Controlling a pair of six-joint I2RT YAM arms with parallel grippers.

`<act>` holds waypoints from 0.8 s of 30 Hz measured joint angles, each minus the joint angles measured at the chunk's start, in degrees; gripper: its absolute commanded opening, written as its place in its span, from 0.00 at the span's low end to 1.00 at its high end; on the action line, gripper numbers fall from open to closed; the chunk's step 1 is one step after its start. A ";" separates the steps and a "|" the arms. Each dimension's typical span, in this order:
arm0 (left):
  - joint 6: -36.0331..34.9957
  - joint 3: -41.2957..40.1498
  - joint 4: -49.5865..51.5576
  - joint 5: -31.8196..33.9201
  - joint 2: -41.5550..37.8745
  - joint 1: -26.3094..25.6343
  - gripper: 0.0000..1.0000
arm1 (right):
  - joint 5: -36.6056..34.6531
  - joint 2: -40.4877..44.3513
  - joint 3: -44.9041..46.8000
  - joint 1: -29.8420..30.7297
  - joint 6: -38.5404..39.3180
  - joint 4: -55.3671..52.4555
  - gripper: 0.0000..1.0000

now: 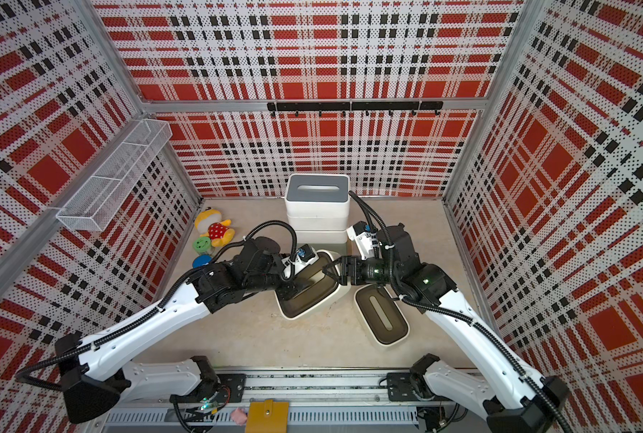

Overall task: Stack the tissue boxes
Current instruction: Place the tissue box at the tissue box.

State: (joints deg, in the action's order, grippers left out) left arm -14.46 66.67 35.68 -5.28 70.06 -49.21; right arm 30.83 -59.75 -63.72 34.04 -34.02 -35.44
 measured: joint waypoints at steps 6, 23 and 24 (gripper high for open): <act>0.74 -0.15 -0.94 -0.81 0.79 1.03 0.62 | -0.79 -0.81 0.00 0.09 0.59 -0.17 0.52; 1.55 -1.16 -0.98 -1.75 -4.17 2.36 0.76 | -7.28 -2.80 -0.02 0.09 1.51 -2.19 0.46; 1.79 -1.16 -1.01 -1.70 -5.11 2.51 0.77 | -7.76 -2.86 -0.02 0.09 1.51 -2.21 0.46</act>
State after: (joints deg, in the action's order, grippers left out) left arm -12.67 65.52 34.68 -6.98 64.95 -46.70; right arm 23.07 -62.61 -63.75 34.13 -32.51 -37.65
